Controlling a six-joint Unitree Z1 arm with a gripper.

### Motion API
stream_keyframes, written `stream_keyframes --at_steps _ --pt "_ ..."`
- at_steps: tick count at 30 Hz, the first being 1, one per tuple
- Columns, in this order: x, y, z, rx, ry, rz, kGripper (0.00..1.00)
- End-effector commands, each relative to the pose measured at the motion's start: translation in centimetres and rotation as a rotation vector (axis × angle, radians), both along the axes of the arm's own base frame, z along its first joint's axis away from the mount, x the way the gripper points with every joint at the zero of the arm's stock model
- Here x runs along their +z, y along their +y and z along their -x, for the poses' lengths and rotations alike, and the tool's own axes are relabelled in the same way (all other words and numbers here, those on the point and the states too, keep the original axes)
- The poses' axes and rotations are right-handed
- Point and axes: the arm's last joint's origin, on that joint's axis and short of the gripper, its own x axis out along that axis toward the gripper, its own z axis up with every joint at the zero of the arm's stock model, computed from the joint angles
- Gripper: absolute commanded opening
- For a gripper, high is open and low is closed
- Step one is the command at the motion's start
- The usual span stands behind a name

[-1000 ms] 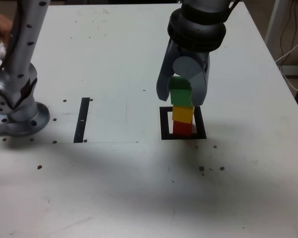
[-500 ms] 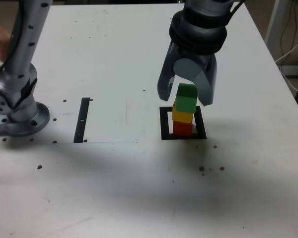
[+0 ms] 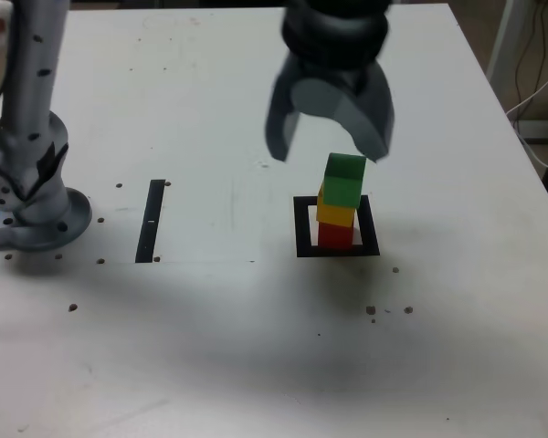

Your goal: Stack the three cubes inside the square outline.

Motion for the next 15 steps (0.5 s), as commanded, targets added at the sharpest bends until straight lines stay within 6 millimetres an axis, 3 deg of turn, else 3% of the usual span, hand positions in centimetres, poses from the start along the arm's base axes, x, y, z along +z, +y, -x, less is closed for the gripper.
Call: stream_keyframes --at_steps 1,8,15 --pt "0.9 0.3 1.4 0.002 0.002 0.01 0.99" --pt "3.3 1.0 5.9 0.012 -0.034 0.064 0.99" --pt "0.3 1.7 9.6 0.045 0.121 0.032 0.99"
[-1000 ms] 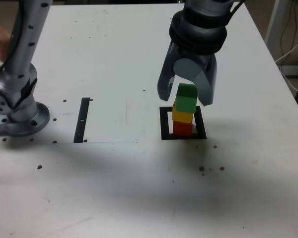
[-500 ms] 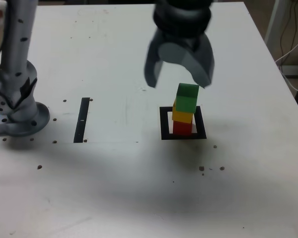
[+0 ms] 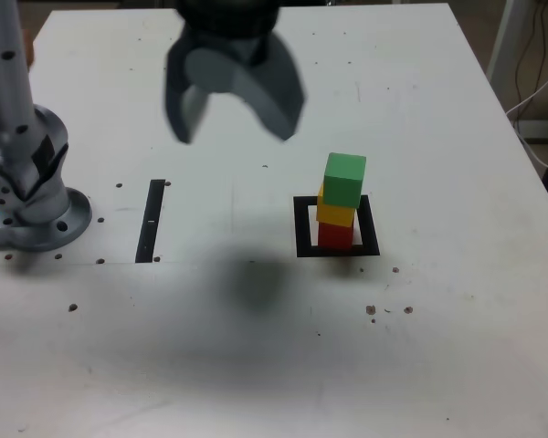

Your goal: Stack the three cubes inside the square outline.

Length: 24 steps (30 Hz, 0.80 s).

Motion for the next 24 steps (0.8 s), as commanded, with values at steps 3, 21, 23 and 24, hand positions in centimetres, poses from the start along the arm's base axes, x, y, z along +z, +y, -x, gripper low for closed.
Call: stream_keyframes --at_steps 3,21,23,24 --pt "-1.7 0.6 2.9 0.022 0.102 -0.023 0.99" --pt "-5.0 2.2 9.2 0.087 0.037 0.014 0.99" --pt "-5.7 2.2 8.9 0.088 0.049 0.01 0.99" --pt "-6.0 2.2 8.7 0.088 0.055 0.004 0.99"
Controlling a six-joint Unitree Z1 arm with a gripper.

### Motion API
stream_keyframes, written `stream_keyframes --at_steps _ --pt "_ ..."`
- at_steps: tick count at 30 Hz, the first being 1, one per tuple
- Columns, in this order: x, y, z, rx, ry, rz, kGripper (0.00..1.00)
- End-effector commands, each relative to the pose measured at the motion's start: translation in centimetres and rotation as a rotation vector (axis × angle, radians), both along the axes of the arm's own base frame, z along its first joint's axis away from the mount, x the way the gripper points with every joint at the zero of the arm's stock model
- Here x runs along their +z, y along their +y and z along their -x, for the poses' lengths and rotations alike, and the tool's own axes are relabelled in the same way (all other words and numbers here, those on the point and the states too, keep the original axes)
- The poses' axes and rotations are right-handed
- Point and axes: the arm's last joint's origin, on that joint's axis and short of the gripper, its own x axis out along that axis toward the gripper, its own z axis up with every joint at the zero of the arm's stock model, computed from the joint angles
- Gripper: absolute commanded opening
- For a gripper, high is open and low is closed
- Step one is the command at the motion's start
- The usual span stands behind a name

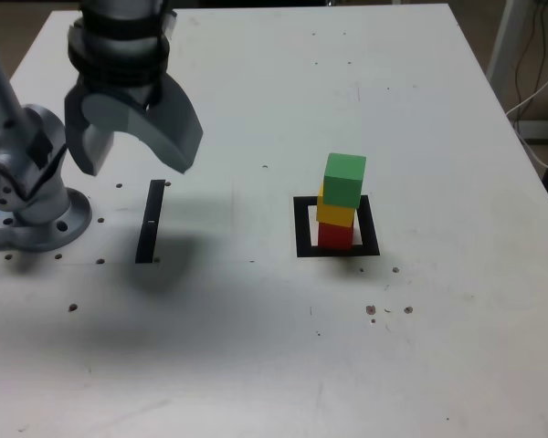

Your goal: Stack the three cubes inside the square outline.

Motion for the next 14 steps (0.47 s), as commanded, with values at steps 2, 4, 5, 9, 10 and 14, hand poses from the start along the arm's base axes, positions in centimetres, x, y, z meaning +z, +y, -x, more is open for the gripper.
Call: stream_keyframes --at_steps 2,4,5,9,10,14 --pt "-1.1 -0.1 -0.8 0.003 0.033 -0.019 0.99" --pt "-1.8 -0.2 -1.5 0.007 0.055 -0.026 0.99" --pt "-2.2 -0.3 -1.9 0.009 0.068 -0.028 0.99" --pt "-3.5 -0.6 -3.4 0.02 0.122 -0.035 0.99" --pt "-3.6 -0.6 -3.6 0.022 0.129 -0.039 0.99" --pt "-3.8 -0.6 -4.0 0.051 0.121 -0.056 1.0"
